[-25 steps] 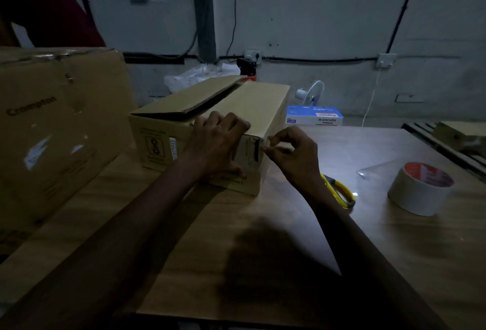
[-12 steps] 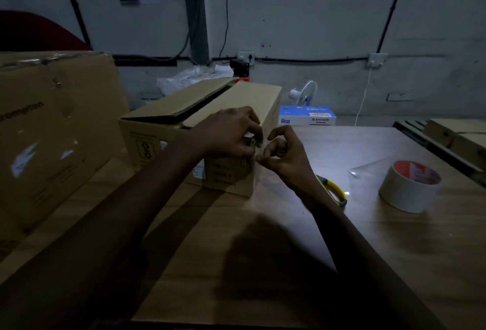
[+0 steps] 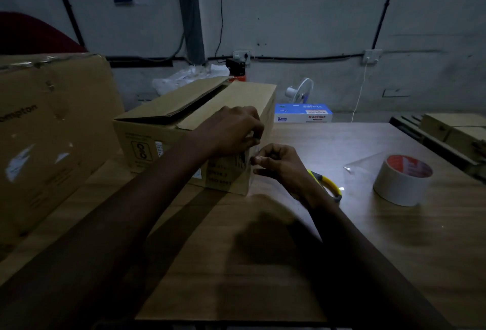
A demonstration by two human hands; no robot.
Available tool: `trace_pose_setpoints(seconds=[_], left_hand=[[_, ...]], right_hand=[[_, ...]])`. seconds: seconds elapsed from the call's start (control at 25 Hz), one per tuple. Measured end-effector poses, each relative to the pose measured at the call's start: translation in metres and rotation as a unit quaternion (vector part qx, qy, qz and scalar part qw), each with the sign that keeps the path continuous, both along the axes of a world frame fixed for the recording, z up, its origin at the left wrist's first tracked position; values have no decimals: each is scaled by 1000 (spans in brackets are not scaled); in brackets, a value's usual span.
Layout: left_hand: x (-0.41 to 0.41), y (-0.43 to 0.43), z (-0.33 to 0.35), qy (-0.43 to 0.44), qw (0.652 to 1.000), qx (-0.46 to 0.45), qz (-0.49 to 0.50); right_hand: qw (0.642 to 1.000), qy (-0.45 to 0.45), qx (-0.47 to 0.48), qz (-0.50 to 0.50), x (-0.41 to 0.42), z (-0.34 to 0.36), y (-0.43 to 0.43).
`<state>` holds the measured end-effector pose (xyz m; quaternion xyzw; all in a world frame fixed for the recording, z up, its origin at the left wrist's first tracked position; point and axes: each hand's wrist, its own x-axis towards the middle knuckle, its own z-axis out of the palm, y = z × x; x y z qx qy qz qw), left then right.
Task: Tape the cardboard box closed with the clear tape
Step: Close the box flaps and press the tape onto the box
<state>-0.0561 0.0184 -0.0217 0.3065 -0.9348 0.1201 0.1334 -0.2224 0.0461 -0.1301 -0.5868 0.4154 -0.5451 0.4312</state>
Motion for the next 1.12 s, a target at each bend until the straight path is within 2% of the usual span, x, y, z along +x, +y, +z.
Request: trace_pose_setpoints(seconds=[0.2,0.32,0.6,1.12], left_hand=[[-7,6,0,-48,996,-40,58],[-8,7,-1,-46,995,-44,78],[-12,13,-7,-59,990,-93,89],[-11,9,-43,19,982,-170,75]], right_hand=[[1000,1,2,17,-3,-1,-2],[1000,-8,15,16,-1,-2,-2],[996,-73,50,-16,13,-3,-6],[986,-139,71,-54,26,1,-11]])
